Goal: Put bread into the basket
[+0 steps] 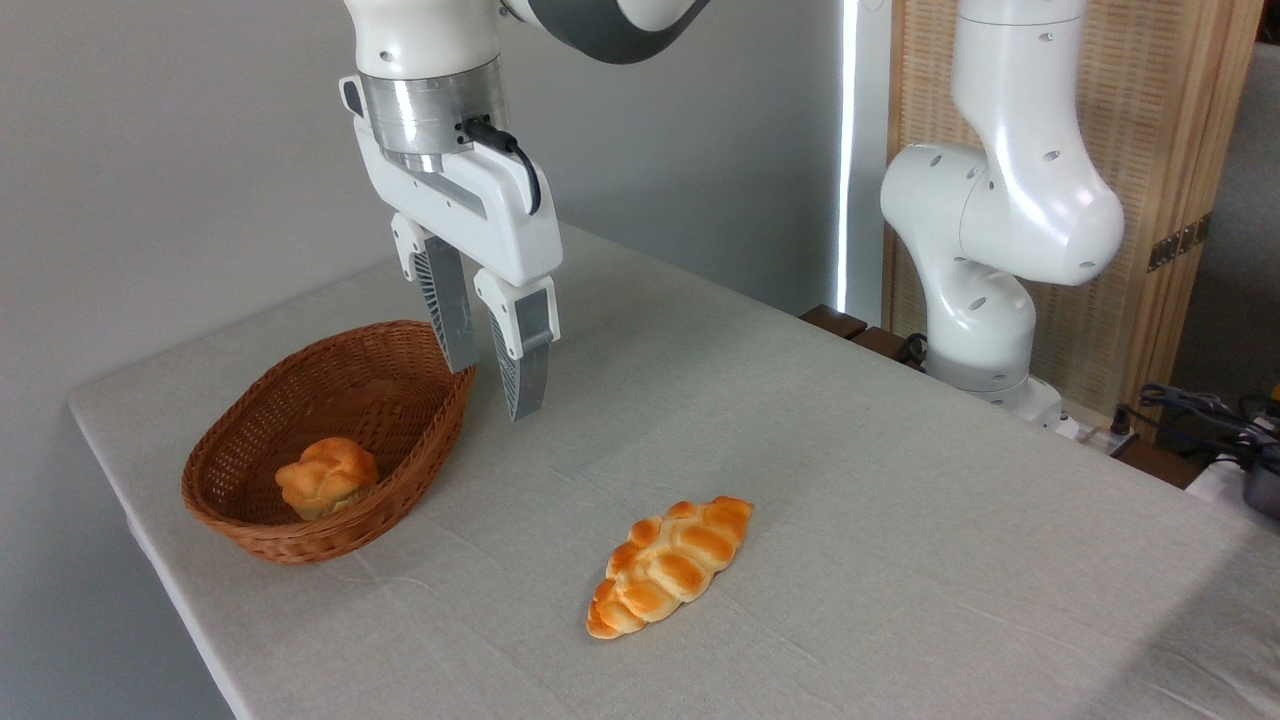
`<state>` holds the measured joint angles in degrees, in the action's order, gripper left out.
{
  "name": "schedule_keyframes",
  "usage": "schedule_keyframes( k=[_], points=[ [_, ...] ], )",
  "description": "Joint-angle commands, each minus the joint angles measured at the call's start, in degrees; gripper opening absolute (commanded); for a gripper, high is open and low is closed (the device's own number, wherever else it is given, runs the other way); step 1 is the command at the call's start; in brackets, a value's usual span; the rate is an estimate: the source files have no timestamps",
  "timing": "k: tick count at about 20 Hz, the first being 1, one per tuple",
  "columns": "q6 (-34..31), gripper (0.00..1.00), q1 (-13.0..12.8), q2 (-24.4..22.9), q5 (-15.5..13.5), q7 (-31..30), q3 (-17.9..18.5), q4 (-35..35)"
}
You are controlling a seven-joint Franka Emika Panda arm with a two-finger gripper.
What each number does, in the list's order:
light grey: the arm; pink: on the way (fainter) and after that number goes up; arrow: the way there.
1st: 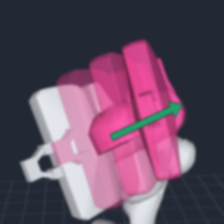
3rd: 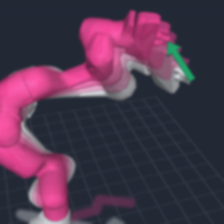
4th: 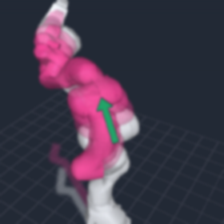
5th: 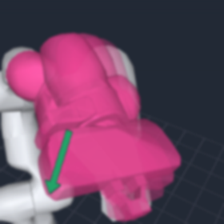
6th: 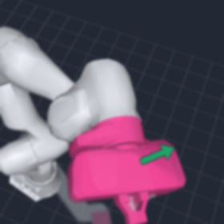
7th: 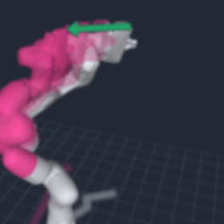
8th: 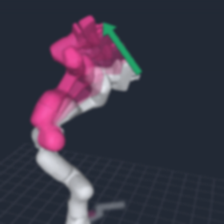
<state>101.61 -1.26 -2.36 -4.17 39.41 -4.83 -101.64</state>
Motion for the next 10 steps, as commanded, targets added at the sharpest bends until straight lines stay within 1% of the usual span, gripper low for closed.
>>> schedule_keyframes(
  k=[1,5,7,8,10],
  points=[
    [-1.59,1.00,0.21,-0.19,0.04,0.32,0.18,0.65],
    [-2.47,1.00,0.47,-0.63,0.65,0.32,0.52,-1.45],
    [-1.34,1.00,0.47,-1.76,2.49,0.49,2.71,-3.99],
    [0.06,1.00,0.47,-1.94,3.28,0.93,3.07,-5.48],
    [2.35,1.00,0.47,-2.56,5.56,1.20,5.44,-8.56]
  ],
)
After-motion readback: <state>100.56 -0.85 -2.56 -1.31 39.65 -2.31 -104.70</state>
